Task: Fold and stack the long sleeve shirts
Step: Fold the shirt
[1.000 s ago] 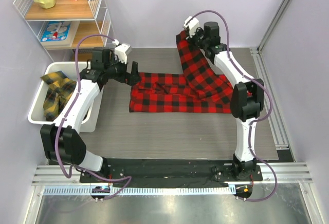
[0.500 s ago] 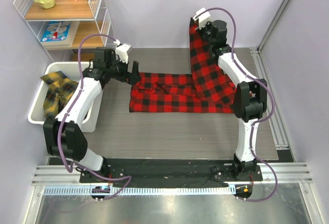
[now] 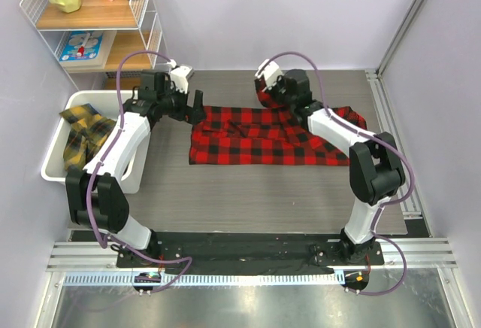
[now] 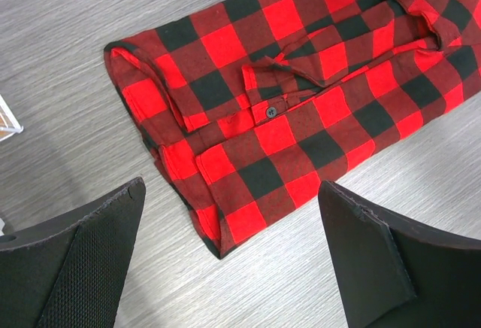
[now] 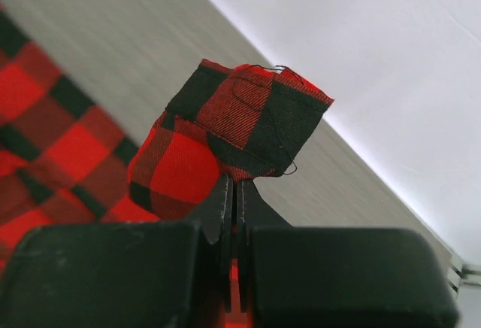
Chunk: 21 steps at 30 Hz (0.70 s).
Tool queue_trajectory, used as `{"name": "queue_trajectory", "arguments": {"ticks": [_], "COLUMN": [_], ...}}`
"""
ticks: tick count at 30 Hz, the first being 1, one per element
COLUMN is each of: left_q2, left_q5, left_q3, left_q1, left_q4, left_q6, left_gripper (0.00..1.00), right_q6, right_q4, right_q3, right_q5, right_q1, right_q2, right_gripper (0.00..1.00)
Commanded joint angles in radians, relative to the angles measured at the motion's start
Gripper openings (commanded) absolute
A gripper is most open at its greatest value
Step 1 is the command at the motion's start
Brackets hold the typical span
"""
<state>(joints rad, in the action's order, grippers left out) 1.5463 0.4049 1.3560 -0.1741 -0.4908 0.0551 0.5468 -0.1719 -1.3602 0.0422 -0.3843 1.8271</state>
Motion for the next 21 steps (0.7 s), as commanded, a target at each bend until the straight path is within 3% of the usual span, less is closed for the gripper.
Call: {"name": "queue_trajectory", "arguments": {"ticks": [1, 13, 21], "left_q2": [-0.025, -0.086, -0.089], "left_q5": [-0.031, -0.058, -0.055], "left_q3": [-0.017, -0.087, -0.109], "left_q1": [0.013, 0.059, 0.076], "left_q4": [-0.008, -0.041, -0.046], "left_q6": [-0.031, -0.043, -0.038], "left_gripper": [0.96, 0.96, 0.96], "right_q6": [-0.008, -0.054, -0.084], "right_q4": [-0.043, -0.107, -0.087], "right_q3": [0.044, -0.025, -0.082], "right_q5": [-0.088, -0.278, -0.315], "right_q1": [-0.08, -0.271, -0.315], "right_q2": [-0.065, 0.096, 0.152], "right_gripper": [0.01, 0.01, 0.03]}}
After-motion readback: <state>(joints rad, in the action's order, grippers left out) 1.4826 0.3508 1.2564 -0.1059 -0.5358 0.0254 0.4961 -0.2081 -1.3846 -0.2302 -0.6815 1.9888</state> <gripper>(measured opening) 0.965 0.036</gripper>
